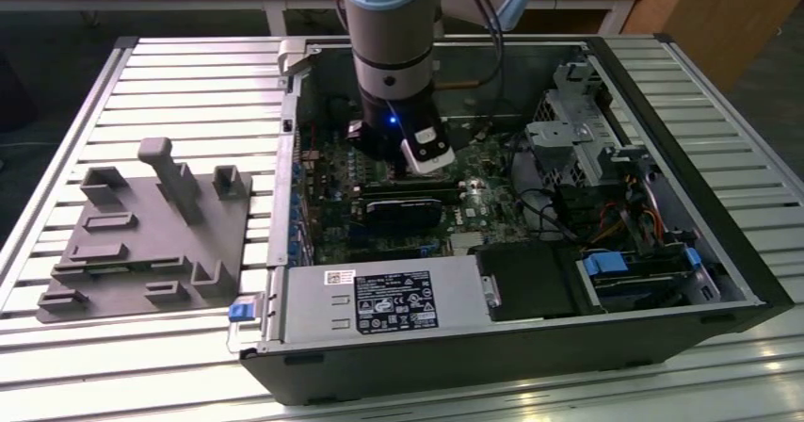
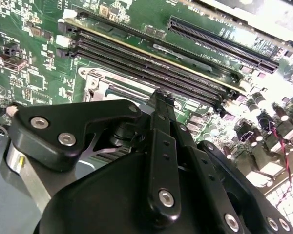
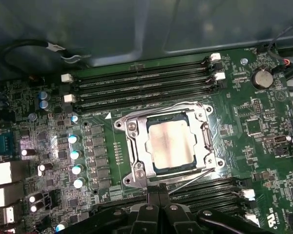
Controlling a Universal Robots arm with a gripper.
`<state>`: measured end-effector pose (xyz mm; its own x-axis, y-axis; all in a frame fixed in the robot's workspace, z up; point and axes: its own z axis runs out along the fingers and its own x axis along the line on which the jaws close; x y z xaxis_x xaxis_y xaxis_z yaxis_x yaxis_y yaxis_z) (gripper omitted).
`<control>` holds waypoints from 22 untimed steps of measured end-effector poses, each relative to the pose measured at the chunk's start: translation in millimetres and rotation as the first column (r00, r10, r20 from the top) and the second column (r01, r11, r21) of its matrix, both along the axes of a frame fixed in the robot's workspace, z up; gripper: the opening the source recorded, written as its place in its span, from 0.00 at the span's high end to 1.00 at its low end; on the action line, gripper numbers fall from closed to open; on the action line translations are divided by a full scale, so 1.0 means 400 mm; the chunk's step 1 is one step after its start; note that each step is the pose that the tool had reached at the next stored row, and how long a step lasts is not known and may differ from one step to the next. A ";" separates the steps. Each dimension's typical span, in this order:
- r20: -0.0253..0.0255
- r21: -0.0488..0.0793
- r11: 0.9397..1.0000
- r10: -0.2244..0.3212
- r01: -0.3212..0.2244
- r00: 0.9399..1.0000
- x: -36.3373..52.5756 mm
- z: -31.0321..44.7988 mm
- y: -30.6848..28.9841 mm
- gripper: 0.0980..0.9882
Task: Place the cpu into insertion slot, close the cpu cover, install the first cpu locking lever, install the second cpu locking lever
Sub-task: 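Install the second cpu locking lever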
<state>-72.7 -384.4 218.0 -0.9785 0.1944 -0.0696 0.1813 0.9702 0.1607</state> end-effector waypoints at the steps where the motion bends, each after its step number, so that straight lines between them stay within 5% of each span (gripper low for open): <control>1: 0.000 0.006 1.000 0.000 0.000 1.000 0.000 -0.001 -0.002 0.99; 22: 0.000 0.137 0.991 0.001 -0.001 1.000 -0.018 -0.025 -0.064 0.99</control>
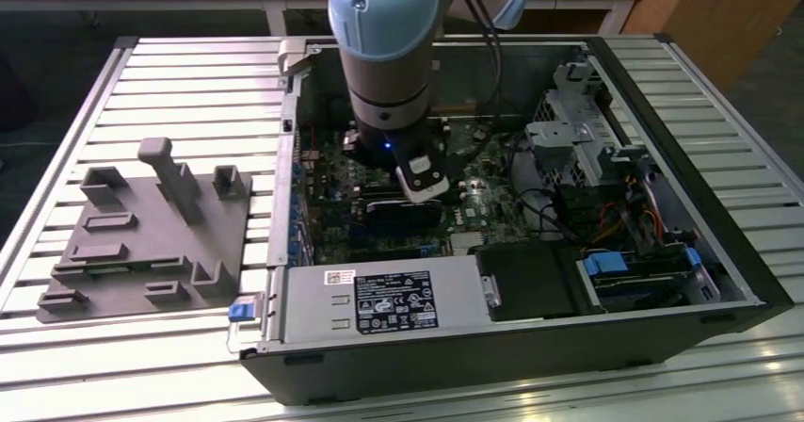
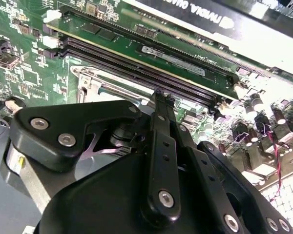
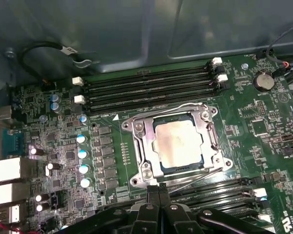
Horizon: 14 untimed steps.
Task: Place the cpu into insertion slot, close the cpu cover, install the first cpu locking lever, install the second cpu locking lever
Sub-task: 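Install the second cpu locking lever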
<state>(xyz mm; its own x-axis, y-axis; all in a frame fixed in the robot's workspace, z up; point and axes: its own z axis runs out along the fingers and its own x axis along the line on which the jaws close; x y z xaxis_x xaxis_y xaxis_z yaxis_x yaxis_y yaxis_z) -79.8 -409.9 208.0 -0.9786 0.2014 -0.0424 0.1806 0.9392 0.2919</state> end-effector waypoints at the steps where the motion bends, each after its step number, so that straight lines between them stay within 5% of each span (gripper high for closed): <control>1: 0.000 0.006 1.000 0.000 0.000 1.000 -0.001 -0.002 -0.001 0.99; 6: 0.000 0.028 1.000 0.001 -0.001 1.000 -0.007 -0.013 -0.006 0.99; 14: 0.000 0.038 0.999 0.001 -0.001 1.000 -0.016 -0.025 -0.007 0.99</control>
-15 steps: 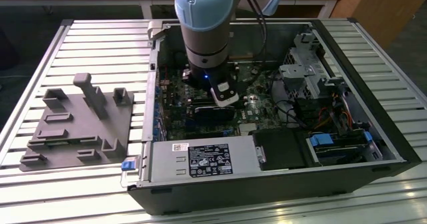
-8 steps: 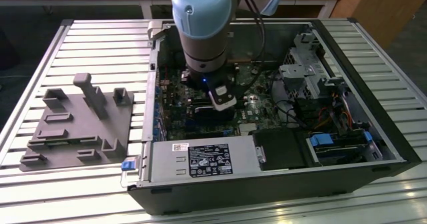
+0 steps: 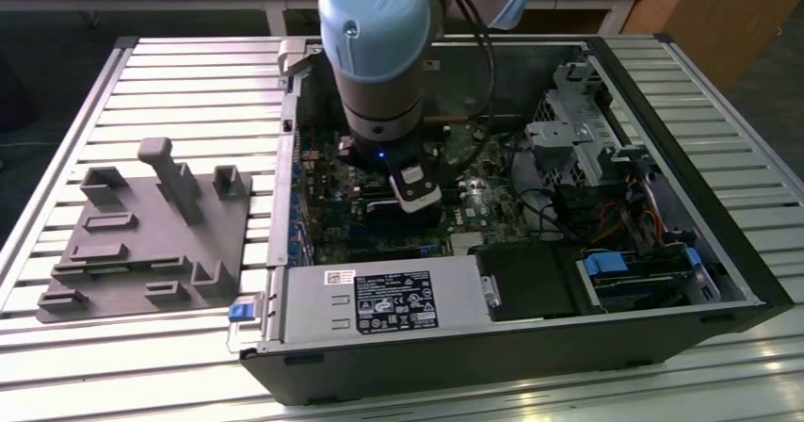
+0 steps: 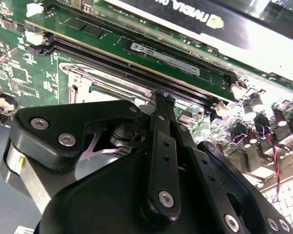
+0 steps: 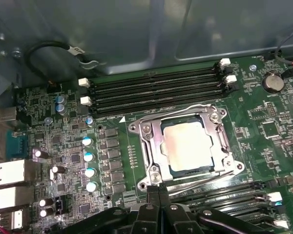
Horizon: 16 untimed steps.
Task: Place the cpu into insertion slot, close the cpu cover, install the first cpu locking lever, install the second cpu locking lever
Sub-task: 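Install the second cpu locking lever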
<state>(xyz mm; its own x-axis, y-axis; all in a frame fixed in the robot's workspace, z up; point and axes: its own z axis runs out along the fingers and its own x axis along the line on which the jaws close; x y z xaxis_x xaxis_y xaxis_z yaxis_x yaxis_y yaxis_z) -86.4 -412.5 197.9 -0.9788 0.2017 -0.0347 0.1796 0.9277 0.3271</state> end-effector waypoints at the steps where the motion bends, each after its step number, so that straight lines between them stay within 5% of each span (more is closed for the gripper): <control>1: 0.000 0.001 1.000 0.000 0.000 1.000 -0.002 -0.002 0.000 0.99; 16: 0.000 0.027 1.000 0.003 -0.003 1.000 -0.012 -0.019 0.000 0.99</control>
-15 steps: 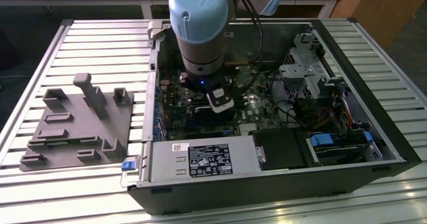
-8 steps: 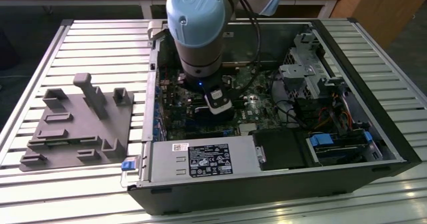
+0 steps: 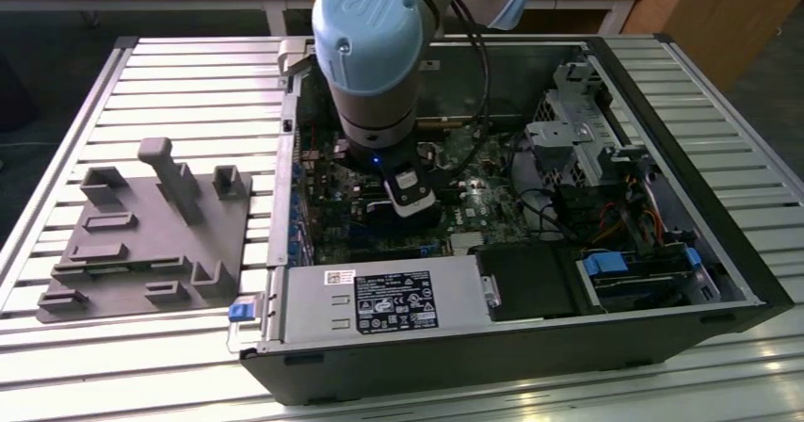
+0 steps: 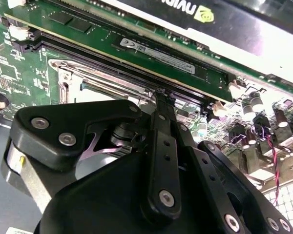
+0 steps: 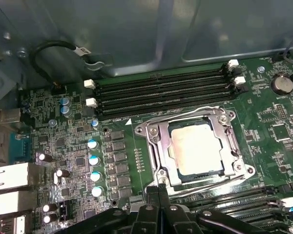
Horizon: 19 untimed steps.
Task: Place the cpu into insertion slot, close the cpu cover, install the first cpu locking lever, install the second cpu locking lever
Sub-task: 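Install the second cpu locking lever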
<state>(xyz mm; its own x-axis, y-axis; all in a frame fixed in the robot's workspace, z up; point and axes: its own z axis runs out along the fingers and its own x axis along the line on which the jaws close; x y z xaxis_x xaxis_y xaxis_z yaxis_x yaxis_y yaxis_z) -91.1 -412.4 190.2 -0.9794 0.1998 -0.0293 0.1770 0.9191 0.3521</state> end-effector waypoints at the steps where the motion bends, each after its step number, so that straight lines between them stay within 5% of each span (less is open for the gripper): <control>1: 0.000 0.000 1.000 0.000 0.000 1.000 0.000 -0.001 0.000 0.99; 19: 0.000 -0.001 1.000 0.001 -0.001 1.000 -0.005 -0.011 0.012 0.99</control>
